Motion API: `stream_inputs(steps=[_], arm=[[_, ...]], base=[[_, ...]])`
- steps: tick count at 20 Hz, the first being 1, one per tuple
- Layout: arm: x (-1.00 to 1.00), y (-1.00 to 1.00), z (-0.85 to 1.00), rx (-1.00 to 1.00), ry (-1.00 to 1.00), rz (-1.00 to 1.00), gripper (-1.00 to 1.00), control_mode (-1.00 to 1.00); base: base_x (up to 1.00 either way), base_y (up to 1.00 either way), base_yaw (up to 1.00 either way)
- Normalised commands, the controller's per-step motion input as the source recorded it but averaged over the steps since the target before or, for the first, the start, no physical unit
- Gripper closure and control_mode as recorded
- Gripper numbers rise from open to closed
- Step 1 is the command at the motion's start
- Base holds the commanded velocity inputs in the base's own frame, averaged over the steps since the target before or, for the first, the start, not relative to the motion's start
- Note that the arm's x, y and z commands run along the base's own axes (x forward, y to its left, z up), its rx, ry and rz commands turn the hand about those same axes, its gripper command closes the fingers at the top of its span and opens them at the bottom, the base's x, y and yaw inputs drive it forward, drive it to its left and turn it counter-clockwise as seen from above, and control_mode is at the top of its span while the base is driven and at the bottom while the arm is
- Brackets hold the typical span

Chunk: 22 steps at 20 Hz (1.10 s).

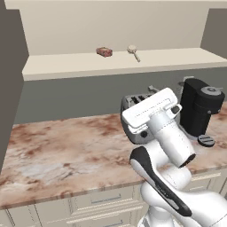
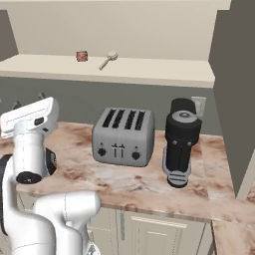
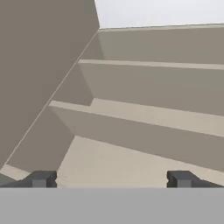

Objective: Pick up the bar soap and dish brush from the sink, and place them back in the cabinet, and close the cabinet doors.

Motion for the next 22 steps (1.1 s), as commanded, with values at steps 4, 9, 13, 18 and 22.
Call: stream_inputs(steps=[4, 9, 13, 18, 22], arm=[[-0.39, 0.11, -0.05, 0.0, -0.04, 0.0, -1.0, -1.0], [-0.5, 0.09, 0.0, 0.0, 0.0, 0.01, -1.0, -1.0], [-0.51, 0.18, 0.0, 0.0, 0.0, 0.04, -1.0, -1.0], [-0.51, 0.14, 0.0, 0.0, 0.0, 0.03, -1.0, -1.0], [-0.41, 0.12, 0.0, 0.0, 0.0, 0.03, -1.0, -1.0]], base=[[0.0, 0.0, 0.0], [0.0, 0.0, 0.0], [0.0, 0.0, 0.0], [0.0, 0.0, 0.0], [0.0, 0.0, 0.0]])
